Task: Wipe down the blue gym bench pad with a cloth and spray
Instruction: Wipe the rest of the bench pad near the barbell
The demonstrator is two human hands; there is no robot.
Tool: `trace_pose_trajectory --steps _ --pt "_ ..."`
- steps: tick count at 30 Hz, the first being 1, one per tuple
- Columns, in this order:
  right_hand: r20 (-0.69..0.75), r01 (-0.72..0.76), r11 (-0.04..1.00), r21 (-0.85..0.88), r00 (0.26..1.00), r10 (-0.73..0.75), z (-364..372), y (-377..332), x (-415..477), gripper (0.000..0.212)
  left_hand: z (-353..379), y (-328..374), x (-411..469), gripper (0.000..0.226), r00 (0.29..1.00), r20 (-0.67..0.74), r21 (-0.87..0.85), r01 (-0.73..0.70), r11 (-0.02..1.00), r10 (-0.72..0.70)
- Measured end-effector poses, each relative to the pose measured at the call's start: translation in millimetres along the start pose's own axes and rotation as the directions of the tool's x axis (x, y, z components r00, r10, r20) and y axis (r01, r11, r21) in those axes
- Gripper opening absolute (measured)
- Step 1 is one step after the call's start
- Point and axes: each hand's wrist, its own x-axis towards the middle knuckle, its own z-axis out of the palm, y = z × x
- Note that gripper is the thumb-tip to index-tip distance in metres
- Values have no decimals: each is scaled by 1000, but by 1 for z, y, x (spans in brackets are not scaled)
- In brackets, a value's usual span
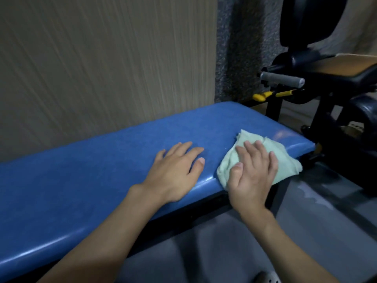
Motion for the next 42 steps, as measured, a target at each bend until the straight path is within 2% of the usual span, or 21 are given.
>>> trace_pose_trajectory --steps 3,5,10,13,15,17,20,23,26,28,32,36,42 --pt "78 165 986 35 983 -167 -2 1 -8 50 7 13 13 58 1000 -4 148 -5 989 5" --pt "100 189 982 23 976 -191 -6 26 3 52 5 13 17 62 1000 -21 190 -5 982 9" --pt "138 -114 992 -46 983 120 -14 83 42 56 3 17 31 44 998 -61 211 -8 977 22" --pt "203 -192 972 -133 955 216 -17 88 58 64 4 25 41 37 998 -59 219 -7 976 20" --pt "288 -212 959 -188 922 260 -21 86 63 64 5 26 45 35 999 -42 204 -10 979 19" --pt "357 -300 933 -197 865 353 -25 82 73 56 4 24 52 35 999 -25 135 -27 991 31" --pt "430 -372 892 -255 783 450 -26 81 95 43 7 24 69 46 998 7 13 -63 998 63" --pt "527 -304 863 -403 694 490 -20 82 125 44 8 31 94 50 997 20 30 -79 996 79" --pt "609 -228 872 -433 639 470 -8 85 153 56 7 31 114 50 995 -58 57 -81 995 84" --pt "608 -225 875 -429 644 464 -3 87 161 57 7 29 125 55 996 -60 33 -65 997 66" --pt "541 -179 832 -526 684 489 -10 84 149 67 21 27 128 55 997 72 10 -2 1000 1" --pt "611 -177 869 -463 646 457 -15 82 149 74 23 24 125 57 997 81 -8 -1 1000 2" --pt "732 -73 918 -389 581 357 29 81 187 74 20 27 127 67 998 56 15 -9 1000 9"
